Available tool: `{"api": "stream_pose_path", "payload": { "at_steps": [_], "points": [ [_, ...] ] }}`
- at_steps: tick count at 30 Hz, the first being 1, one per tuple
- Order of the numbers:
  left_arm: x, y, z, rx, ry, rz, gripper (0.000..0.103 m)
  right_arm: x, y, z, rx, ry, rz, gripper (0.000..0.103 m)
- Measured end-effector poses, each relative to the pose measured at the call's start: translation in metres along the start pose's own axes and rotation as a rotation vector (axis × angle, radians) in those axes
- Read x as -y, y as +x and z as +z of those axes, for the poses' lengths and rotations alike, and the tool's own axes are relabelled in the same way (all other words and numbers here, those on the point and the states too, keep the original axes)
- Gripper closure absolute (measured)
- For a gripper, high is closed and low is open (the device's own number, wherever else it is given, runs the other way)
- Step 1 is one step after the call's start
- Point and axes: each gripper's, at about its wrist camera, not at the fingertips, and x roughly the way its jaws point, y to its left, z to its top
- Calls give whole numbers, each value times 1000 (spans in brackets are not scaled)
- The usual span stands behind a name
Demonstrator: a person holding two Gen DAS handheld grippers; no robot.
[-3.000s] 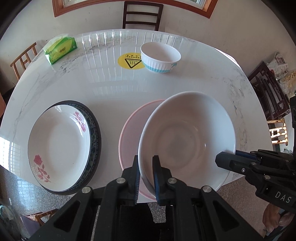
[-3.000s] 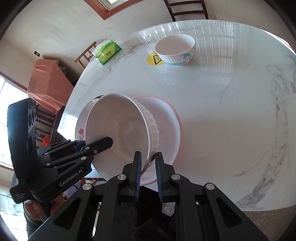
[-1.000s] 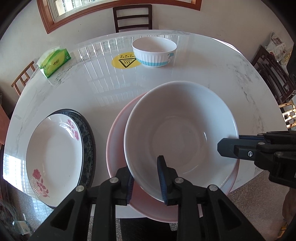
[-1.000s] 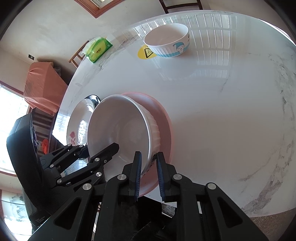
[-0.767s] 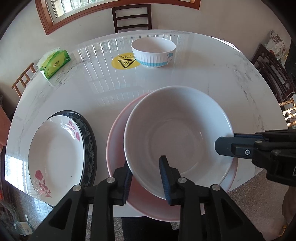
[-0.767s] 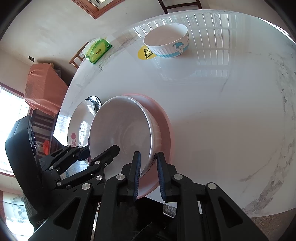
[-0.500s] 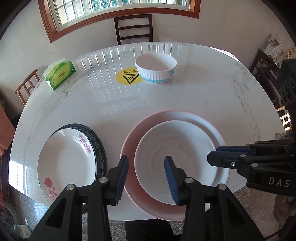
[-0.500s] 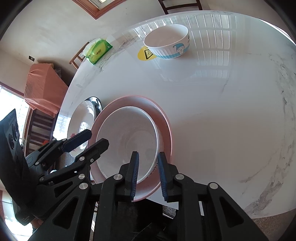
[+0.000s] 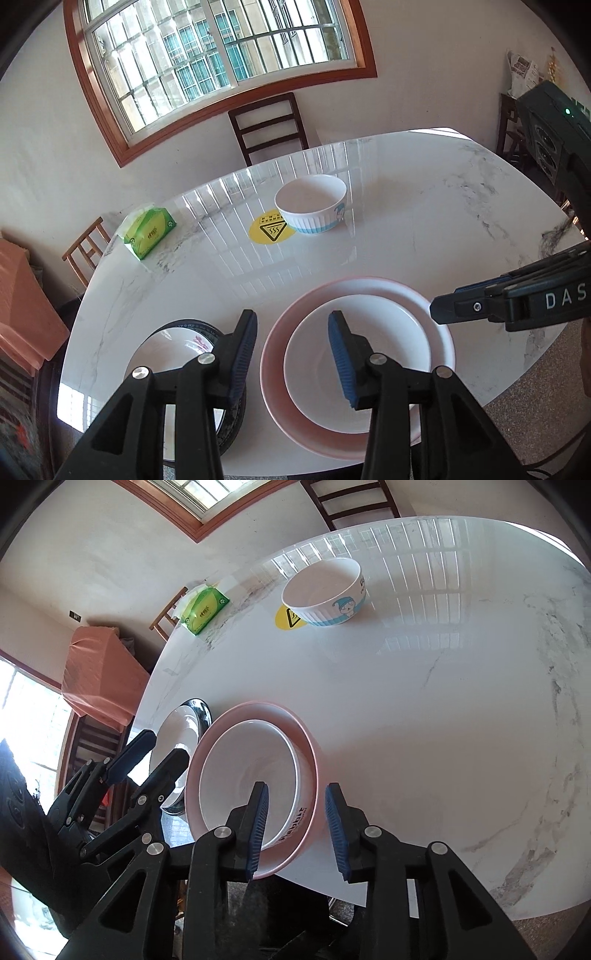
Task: Organize plates and bowls
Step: 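Move the open right gripper to the blue-cartoon white bowl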
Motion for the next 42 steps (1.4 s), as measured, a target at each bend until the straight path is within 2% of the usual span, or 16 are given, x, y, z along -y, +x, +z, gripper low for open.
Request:
{"api": "stream_pose_path", "payload": {
  "at_steps": [7, 14, 18, 25, 34, 39, 42],
  "points": [
    [8, 9, 6, 9, 34, 27, 62, 27, 7, 12, 7, 40, -32, 69],
    [5, 31, 17, -28, 32, 25, 61, 53, 20, 25, -9, 86, -21, 63],
    [-5, 52, 28, -100, -20, -54, 60, 64, 27, 36, -14, 97, -19, 63],
    [-39, 98, 60, -210, -185, -224, 60, 74, 29, 67, 11, 98, -12, 63],
    [-72, 158, 87, -308, -341, -332, 60, 77, 40, 104, 43, 73, -26, 61],
    [-77, 183, 97, -320, -375, -393, 60, 77, 50, 119, 54, 70, -31, 61],
    [-79, 193, 104, -314, -383, -404, 60, 75, 52, 129, 68, 69, -34, 61]
  ]
}}
